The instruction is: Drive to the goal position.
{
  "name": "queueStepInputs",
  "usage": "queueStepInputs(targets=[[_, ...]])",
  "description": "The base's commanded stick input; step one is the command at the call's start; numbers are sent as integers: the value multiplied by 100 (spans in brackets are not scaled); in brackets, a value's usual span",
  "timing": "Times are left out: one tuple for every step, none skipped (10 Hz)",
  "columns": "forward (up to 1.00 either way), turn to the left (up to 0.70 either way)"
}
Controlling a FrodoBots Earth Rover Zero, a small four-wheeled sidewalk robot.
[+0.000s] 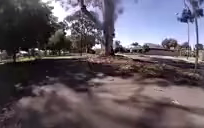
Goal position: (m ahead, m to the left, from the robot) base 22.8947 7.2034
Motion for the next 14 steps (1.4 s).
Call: queueStepInputs(targets=[[4, 48], [0, 64], [0, 64], [0, 63], [0, 63], [0, 38], [0, 19], [13, 0], [32, 0], [51, 0], [70, 0], [70, 0], [70, 0], [70, 6]])
